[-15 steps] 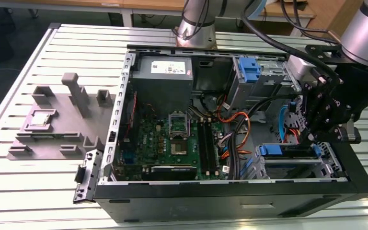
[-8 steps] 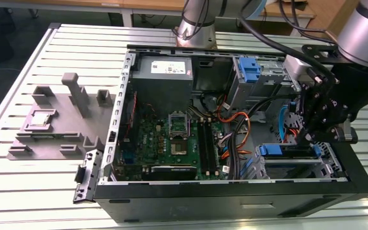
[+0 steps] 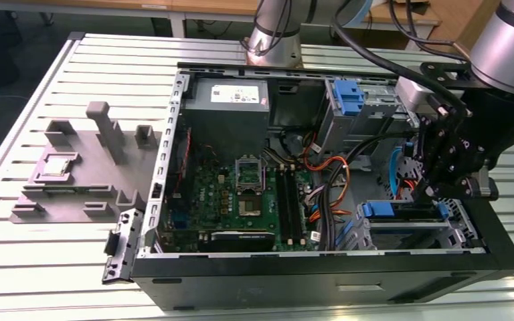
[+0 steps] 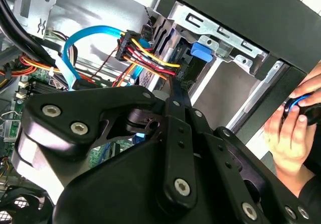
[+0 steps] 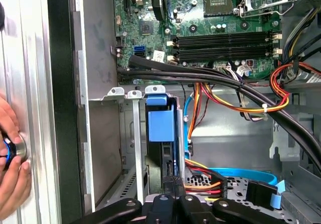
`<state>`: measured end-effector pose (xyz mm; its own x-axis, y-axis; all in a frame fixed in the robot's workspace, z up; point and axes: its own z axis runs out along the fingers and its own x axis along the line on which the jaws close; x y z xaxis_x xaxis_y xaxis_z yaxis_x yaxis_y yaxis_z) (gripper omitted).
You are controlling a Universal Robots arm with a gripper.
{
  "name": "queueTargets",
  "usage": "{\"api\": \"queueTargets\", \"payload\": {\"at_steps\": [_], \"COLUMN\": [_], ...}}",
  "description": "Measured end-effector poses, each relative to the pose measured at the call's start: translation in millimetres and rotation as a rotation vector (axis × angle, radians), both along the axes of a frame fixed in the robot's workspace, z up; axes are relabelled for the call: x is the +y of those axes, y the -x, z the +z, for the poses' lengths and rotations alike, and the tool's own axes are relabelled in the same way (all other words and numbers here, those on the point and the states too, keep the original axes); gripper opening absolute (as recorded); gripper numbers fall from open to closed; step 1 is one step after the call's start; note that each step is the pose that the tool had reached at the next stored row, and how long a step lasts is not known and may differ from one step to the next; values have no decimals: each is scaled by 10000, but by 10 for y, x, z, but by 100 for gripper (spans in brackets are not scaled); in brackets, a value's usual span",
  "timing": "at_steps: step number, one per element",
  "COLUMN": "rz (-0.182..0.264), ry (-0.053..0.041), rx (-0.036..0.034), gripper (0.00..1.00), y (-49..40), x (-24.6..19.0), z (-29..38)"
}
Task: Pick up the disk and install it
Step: 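Insert the second disk wire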
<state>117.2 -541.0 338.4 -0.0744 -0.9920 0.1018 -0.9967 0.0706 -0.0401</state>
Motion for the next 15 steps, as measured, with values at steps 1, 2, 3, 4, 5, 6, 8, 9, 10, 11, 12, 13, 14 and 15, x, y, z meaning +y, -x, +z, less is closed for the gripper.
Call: {"api": "queueTargets", "payload": {"at_steps": [1, 2, 3, 4, 5, 6, 8, 9, 10, 11, 12, 13, 14, 15], "rz": [0, 1, 0, 0, 0, 0, -1, -1, 0, 0, 1, 1, 0, 0], "ry": [0, 1, 3, 2, -1, 0, -2, -1, 0, 0, -1, -1, -1, -1], "rx": [0, 0, 0, 0, 0, 5, 13, 17, 19, 21, 22, 21, 22, 21], "gripper": [10, 10, 10, 10, 10, 10, 10, 10, 10, 10, 10, 10, 10, 10], "y": [1, 0, 1, 1, 1, 1, 2, 2, 2, 7, 14, 25, 39, 53], "x": [0, 0, 1, 0, 0, 3, 12, 16, 19, 22, 24, 27, 30, 33], "z": [0, 4, 17, 39, 102, 182, 198, 207, 214, 220, 225, 226, 227, 227]}}
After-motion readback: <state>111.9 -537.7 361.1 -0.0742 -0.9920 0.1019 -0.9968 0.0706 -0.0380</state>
